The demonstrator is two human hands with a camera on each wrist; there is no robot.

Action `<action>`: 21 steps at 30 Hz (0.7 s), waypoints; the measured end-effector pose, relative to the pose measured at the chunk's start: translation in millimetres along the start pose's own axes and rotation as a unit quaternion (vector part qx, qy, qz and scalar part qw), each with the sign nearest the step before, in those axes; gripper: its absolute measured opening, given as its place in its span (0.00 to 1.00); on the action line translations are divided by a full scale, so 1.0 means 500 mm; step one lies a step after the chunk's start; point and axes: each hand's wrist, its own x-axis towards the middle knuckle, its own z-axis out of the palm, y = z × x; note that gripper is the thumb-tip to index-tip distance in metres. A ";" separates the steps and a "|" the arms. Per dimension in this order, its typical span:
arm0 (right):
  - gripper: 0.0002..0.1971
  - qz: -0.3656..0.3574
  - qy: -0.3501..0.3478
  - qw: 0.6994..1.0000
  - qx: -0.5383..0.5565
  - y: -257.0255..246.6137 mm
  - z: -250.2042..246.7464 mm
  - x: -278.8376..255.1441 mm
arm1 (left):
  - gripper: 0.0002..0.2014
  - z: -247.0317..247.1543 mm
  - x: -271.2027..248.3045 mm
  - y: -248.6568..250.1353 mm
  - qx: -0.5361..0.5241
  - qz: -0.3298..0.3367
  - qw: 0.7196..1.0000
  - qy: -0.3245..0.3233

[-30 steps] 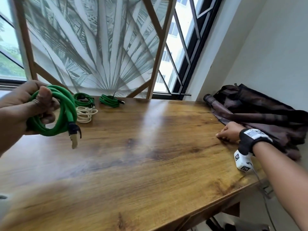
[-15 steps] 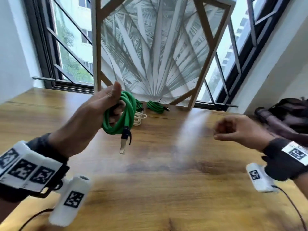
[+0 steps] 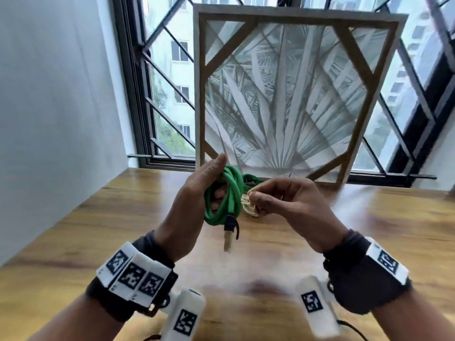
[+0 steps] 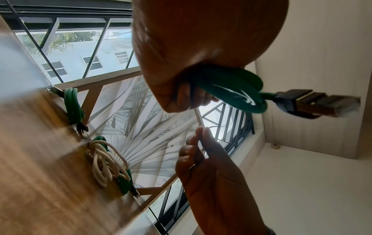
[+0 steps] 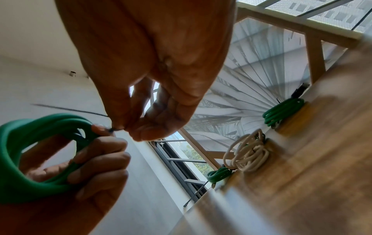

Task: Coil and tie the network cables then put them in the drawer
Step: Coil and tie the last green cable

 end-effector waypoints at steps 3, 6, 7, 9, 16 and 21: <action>0.06 0.024 0.017 1.000 0.009 0.015 -0.002 -0.003 | 0.24 -0.005 0.002 -0.005 -0.008 -0.014 1.000 -0.008; 0.08 0.046 0.023 0.999 0.012 0.024 -0.006 -0.010 | 0.29 -0.005 0.001 -0.010 -0.006 -0.005 0.999 -0.041; 0.08 0.049 0.025 0.998 0.011 0.025 -0.009 -0.013 | 0.29 -0.005 0.001 -0.012 -0.006 -0.001 0.999 -0.047; 0.06 0.053 0.015 0.998 0.001 0.023 -0.014 -0.019 | 0.26 -0.005 0.001 -0.016 -0.005 0.007 0.999 -0.048; 0.07 0.081 -0.102 0.991 0.002 0.005 -0.003 -0.036 | 0.20 -0.002 -0.001 -0.024 0.002 0.014 0.998 -0.065; 0.07 0.115 -0.164 0.974 0.109 -0.015 0.002 -0.046 | 0.19 0.002 -0.003 -0.028 0.019 -0.007 0.994 -0.108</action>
